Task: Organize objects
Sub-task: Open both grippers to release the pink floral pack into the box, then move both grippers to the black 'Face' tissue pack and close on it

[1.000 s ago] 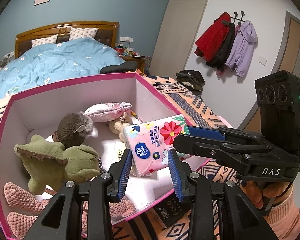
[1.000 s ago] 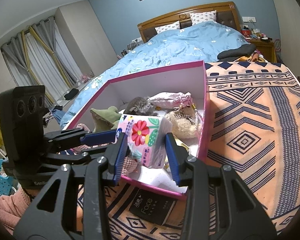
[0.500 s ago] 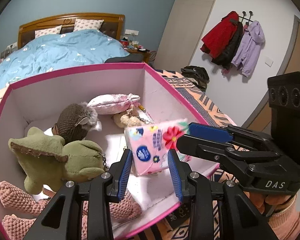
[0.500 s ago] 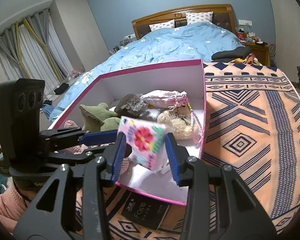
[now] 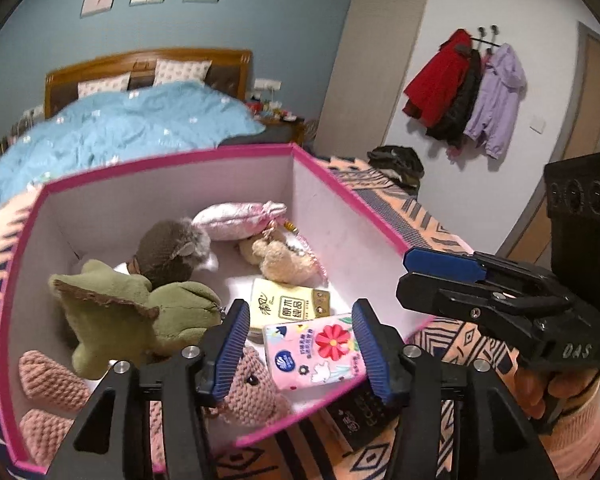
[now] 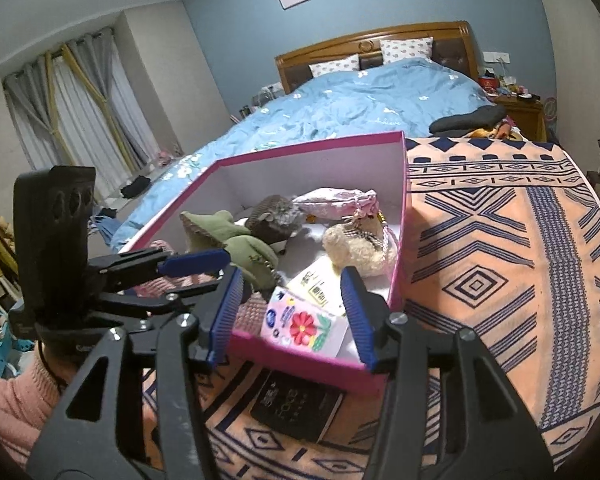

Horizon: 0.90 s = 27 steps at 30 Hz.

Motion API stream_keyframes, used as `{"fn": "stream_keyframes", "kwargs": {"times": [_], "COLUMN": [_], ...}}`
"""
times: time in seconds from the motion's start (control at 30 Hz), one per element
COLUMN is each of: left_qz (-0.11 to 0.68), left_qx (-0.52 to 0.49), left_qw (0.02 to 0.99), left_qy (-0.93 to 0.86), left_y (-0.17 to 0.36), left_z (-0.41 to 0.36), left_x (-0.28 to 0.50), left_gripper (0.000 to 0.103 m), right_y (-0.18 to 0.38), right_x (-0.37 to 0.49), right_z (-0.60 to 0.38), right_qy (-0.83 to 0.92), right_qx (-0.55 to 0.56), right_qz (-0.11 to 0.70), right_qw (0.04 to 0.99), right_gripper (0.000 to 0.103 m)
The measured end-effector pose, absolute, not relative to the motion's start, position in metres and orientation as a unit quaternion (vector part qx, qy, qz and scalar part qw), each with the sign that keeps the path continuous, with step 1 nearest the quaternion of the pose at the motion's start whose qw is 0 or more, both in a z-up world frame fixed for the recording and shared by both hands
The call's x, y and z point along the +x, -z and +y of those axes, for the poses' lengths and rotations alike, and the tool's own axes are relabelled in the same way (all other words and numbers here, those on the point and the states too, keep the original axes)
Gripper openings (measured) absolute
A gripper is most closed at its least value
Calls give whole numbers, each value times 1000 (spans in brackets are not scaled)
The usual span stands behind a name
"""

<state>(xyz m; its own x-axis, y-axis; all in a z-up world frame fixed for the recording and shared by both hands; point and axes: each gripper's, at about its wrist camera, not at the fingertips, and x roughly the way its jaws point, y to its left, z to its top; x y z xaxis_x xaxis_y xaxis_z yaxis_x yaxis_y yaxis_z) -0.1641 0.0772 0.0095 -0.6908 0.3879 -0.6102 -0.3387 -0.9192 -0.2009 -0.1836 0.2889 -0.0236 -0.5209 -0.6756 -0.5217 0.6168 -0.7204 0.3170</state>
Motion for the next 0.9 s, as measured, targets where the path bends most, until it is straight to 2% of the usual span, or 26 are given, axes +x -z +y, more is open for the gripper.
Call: {"fn": "stream_keyframes", "kwargs": {"times": [0.23,0.4,0.77,0.9], "left_qz": [-9,5,-32,-43], "left_qx": [-294,-286,-379,-411], "left_qw": [232,233,239,240], "left_qy": [-927,-930,-893,-878], "left_y": [-24,-19,37,54], "left_z": [79,80,94,100], "left_x": [-117,-91,-106,-115], "left_gripper": [60,65,64,56], "right_y": [20,39,97,106], "right_x": [-155,-145,-156,-161], "right_z": [312,315,307,308], "right_qy": [866,858,831,826], "right_qx": [297,323,410,421], "right_qz": [-56,-47,-60,-71], "right_qw": [398,397,372,368], "right_gripper": [56,56,56,56]}}
